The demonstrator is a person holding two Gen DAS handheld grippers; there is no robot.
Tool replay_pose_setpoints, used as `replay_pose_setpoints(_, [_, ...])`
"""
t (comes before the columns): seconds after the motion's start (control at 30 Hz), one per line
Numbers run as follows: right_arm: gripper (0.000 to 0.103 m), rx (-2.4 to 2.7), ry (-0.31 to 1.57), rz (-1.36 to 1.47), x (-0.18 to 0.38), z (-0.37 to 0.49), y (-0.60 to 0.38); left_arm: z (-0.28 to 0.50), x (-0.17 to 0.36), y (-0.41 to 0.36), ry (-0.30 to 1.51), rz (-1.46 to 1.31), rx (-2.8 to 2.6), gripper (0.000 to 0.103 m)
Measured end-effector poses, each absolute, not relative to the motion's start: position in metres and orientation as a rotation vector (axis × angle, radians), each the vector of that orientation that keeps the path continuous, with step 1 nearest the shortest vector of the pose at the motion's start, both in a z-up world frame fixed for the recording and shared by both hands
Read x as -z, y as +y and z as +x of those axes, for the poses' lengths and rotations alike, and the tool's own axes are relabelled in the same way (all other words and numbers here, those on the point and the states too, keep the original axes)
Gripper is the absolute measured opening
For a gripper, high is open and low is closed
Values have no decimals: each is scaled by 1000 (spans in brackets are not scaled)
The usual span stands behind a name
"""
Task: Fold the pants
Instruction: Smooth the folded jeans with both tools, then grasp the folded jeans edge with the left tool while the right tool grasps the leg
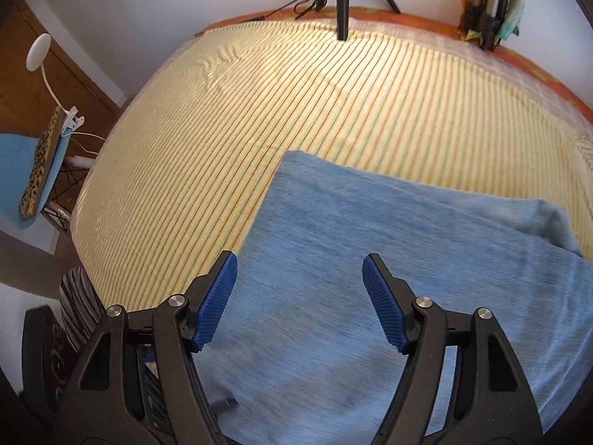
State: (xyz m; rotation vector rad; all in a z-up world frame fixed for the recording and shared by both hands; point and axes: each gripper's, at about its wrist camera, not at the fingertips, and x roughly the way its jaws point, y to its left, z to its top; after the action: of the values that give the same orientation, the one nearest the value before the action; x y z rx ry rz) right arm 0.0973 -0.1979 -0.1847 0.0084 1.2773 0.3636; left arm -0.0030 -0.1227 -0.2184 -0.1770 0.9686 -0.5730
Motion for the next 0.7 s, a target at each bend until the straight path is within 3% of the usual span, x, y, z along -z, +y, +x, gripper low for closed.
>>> replay_pose_setpoints(0.27, [63, -347, 1357, -38, 204, 111, -165, -3, 220, -109, 940, -324, 613, 37])
replay_pose_setpoints(0.5, [63, -286, 1422, -222, 222, 118, -126, -12, 209, -116, 882, -316, 647, 37])
replay_pose_setpoints(0.57, [52, -252, 1414, -290, 225, 119, -120, -13, 206, -120, 874, -293, 641, 37])
replay_pose_setpoints(0.63, [32, -238, 1401, -311, 223, 120, -119, -12, 205, -121, 881, -287, 621, 37])
replay_pose_setpoints(0.67, [28, -245, 1401, -296, 222, 121, -120, -11, 205, -120, 884, -290, 606, 38])
replay_pose_setpoints(0.7, [18, -254, 1403, -266, 220, 122, -124, -11, 206, -119, 886, -295, 591, 46])
